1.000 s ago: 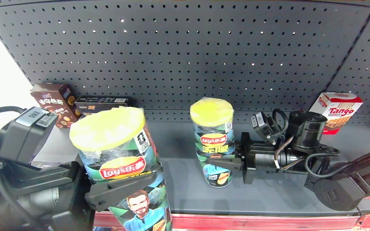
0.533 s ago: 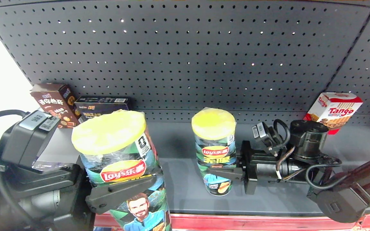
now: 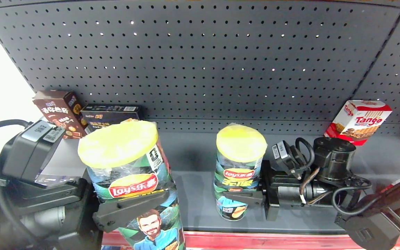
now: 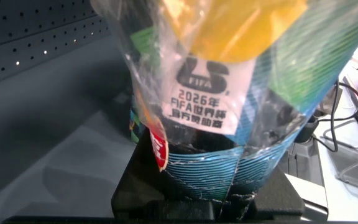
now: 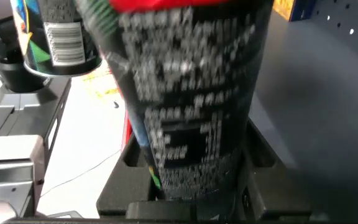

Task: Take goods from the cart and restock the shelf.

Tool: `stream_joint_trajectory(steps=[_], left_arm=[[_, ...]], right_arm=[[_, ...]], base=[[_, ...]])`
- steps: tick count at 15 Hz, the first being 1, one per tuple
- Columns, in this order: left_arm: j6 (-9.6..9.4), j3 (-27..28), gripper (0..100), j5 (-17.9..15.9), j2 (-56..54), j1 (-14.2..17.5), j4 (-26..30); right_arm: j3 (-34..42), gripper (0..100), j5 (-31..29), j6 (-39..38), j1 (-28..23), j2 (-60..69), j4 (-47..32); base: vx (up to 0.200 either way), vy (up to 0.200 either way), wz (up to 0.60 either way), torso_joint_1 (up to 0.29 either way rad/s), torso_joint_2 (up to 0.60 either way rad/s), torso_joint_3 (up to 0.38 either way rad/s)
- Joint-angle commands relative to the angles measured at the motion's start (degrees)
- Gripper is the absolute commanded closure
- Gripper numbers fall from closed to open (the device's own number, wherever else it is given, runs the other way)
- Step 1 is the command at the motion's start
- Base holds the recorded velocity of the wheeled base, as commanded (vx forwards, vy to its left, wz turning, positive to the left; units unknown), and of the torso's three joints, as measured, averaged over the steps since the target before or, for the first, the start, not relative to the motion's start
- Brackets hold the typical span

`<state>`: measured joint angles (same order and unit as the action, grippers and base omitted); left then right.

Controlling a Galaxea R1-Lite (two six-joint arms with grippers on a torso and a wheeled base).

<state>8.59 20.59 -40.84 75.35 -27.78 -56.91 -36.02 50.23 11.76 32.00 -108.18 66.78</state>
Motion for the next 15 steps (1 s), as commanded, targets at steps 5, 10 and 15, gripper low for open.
stream_joint_trajectory(steps=[5,10,15], left_arm=[[0.02,-0.02,100,-0.03,-0.03,0.01,-0.05],[0.02,-0.11,100,-0.03,-0.03,0.01,-0.05],[0.02,-0.02,100,-0.03,-0.03,-0.08,-0.05]], right_arm=[[3.77,100,0.49,0.28,-1.77,2.18,0.37],[3.77,0,-0.13,0.36,-1.77,3.06,0.37],[7.46,0,-3.38,0.1,-2.38,11.85,-0.33]], base=[[0.0,0.0,0.0,0.0,0.0,0.0],[0.0,0.0,0.0,0.0,0.0,0.0],[0.0,0.0,0.0,0.0,0.0,0.0]])
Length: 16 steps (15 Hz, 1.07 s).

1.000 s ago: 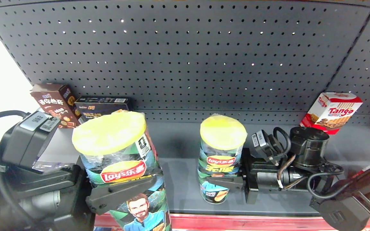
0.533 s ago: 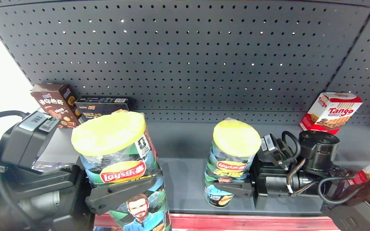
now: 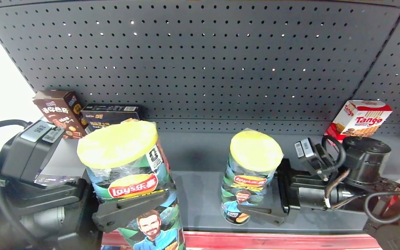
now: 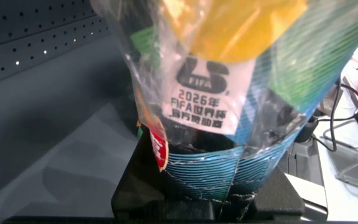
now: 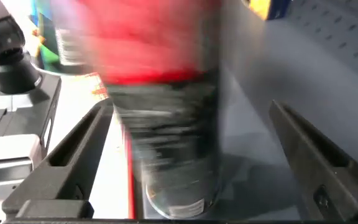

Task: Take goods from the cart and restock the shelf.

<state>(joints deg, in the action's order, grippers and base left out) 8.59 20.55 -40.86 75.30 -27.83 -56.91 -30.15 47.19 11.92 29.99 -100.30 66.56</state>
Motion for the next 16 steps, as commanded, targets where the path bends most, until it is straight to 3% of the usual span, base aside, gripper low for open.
stream_joint_trajectory(steps=[1,5,7,11,15,16], left_arm=[[0.02,0.01,100,-0.01,0.02,-0.03,-0.05],[-0.07,-0.07,100,-0.01,-0.15,-0.12,-0.05],[-0.07,0.1,100,-0.09,-0.15,-0.12,-0.05],[0.02,0.01,100,-0.01,-0.86,-0.03,-0.05],[-0.07,-0.34,100,-0.09,-2.35,-0.38,-0.05],[-0.07,-0.16,100,-0.09,-2.35,-0.47,-0.05]], right_arm=[[3.34,0,-0.34,-0.06,-1.34,6.44,-0.2],[10.2,0,-0.43,-0.15,-4.85,17.34,-1.26],[11.25,0,-0.43,-0.15,-8.98,25.69,-6.8],[10.37,0,-0.52,-3.57,-21.2,44.41,-20.51],[14.5,0,-0.61,-11.31,-37.11,65.15,-32.99],[15.91,0,-0.7,-11.75,-39.13,67.87,-34.74]], base=[[0.0,0.0,0.0,0.0,0.0,0.0],[0.0,0.0,0.0,0.0,0.0,0.0],[0.0,0.0,0.0,0.0,0.0,0.0],[0.0,0.0,0.0,0.0,0.0,0.0],[0.0,0.0,0.0,0.0,0.0,0.0],[0.0,0.0,0.0,0.0,0.0,0.0]])
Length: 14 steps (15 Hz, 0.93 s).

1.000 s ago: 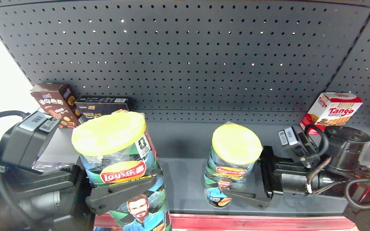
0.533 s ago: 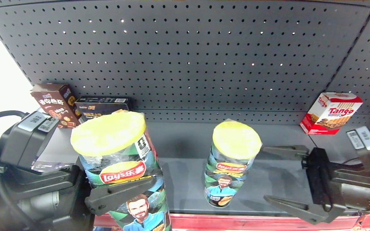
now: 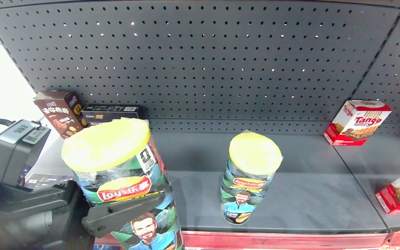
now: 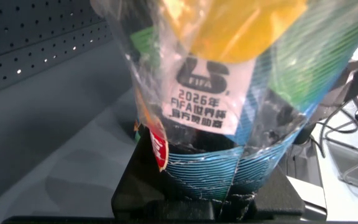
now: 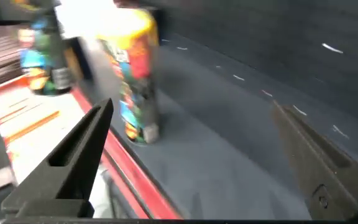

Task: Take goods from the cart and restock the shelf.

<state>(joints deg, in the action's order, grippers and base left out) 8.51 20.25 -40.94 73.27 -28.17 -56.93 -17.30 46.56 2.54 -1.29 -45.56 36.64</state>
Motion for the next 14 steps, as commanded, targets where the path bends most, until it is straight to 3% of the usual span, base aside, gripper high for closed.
stream_joint_trajectory(steps=[1,3,5,8,12,14], left_arm=[[0.02,0.14,100,0.07,-0.4,-0.13,-0.02],[0.02,-0.39,100,0.07,-1.63,-0.22,0.15],[0.1,-0.91,100,0.07,-2.51,0.05,0.24],[0.1,-1.09,100,0.07,-2.87,0.05,0.33],[0.1,-0.91,100,0.07,-2.95,0.22,0.24],[0.1,-0.91,100,-0.02,-2.95,0.14,0.15]], right_arm=[[5.35,0,-0.06,-2.54,-10.84,17.17,-7.38],[12.2,0,-0.06,-5.35,-19.63,32.37,-17.4],[12.82,0,-0.15,-8.6,-27.89,42.22,-27.06],[13.43,0,-8.59,-8.95,-42.48,44.24,-31.55],[17.3,0,-13.07,-6.31,-48.98,45.56,-33.22],[17.3,0,-12.72,-2.89,-46.96,45.12,-33.57]], base=[[0.0,0.0,0.0,0.0,0.0,0.0],[0.0,0.0,0.0,0.0,0.0,0.0],[0.0,0.0,0.0,0.0,0.0,0.0],[0.0,0.0,0.0,0.0,0.0,0.0],[0.0,0.0,0.0,0.0,0.0,0.0],[0.0,0.0,0.0,0.0,0.0,0.0]])
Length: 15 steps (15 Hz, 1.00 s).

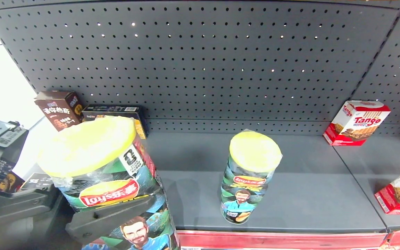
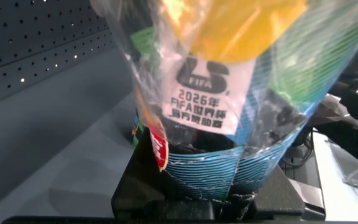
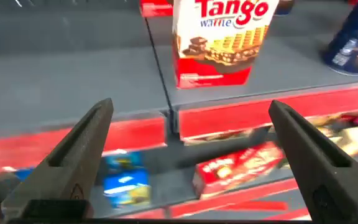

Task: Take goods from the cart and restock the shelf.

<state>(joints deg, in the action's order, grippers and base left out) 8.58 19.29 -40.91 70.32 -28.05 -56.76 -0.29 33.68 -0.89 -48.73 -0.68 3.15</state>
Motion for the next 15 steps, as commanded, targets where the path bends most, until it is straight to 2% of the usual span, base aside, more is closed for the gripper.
stream_joint_trajectory(steps=[1,2,3,4,5,6,8,9,10,11,13,14,15], left_arm=[[0.03,0.14,100,-0.05,0.0,-0.25,-0.11],[0.03,0.14,100,-0.05,0.0,-0.25,-0.11],[0.03,0.05,100,-0.05,0.0,-0.25,-0.11],[0.03,-0.04,100,-0.05,0.09,-0.16,-0.11],[0.03,-0.13,100,-0.05,0.09,-0.16,-0.11],[-0.06,-0.3,100,0.04,-0.09,0.01,-0.02],[0.03,-1.0,100,0.13,-1.06,0.1,0.07],[0.03,-1.27,100,0.13,-1.41,0.1,0.16],[0.03,-2.59,100,0.13,-2.2,0.19,0.07],[0.03,-3.29,100,0.13,-2.9,0.28,0.07],[0.03,-4.17,100,0.22,-4.13,0.37,0.33],[0.03,-4.34,100,0.22,-4.4,0.37,0.51],[0.03,-4.26,100,0.22,-4.4,0.37,0.42]], right_arm=[[0.2,0,0.16,0.45,10.23,-6.0,-0.07],[0.12,0,0.16,0.45,19.28,-9.34,-0.24],[0.12,0,0.16,0.45,26.14,-10.57,-0.33],[0.2,0,0.07,0.54,41.17,-10.92,-0.33],[0.12,0,0.07,0.54,43.19,-10.92,-0.33],[0.2,0,-0.64,1.33,50.66,-9.07,-0.33],[0.29,0,-1.08,-0.34,48.37,0.68,0.28],[0.29,0,-2.75,-0.43,48.64,0.68,0.46],[0.29,0,-13.47,0.8,48.64,0.68,0.28],[0.29,0,-17.51,0.71,48.64,0.68,0.19],[0.29,0,-31.13,1.77,48.64,0.68,-0.16],[0.2,0,-38.43,0.45,48.64,0.68,-4.11],[0.2,0,-36.76,0.89,48.73,0.68,-3.41]], base=[[0.0,0.0,0.0,0.0,0.0,0.0],[0.0,0.0,0.0,0.0,0.0,0.0],[0.0,0.0,0.0,0.0,0.0,0.0],[0.0,0.0,0.0,0.0,0.0,0.0],[0.0,0.0,0.0,0.0,0.0,0.0],[0.0,0.0,0.0,0.0,0.0,0.0],[0.0,0.0,0.0,0.0,0.0,0.0],[0.0,0.0,0.0,0.0,0.0,0.0],[0.0,0.0,0.0,0.0,0.0,0.0],[0.0,0.0,0.0,0.0,0.0,0.0],[0.0,0.0,0.0,0.0,0.0,0.0],[0.0,0.0,0.0,0.0,0.0,0.0],[0.0,0.0,0.0,0.0,0.0,0.0]])
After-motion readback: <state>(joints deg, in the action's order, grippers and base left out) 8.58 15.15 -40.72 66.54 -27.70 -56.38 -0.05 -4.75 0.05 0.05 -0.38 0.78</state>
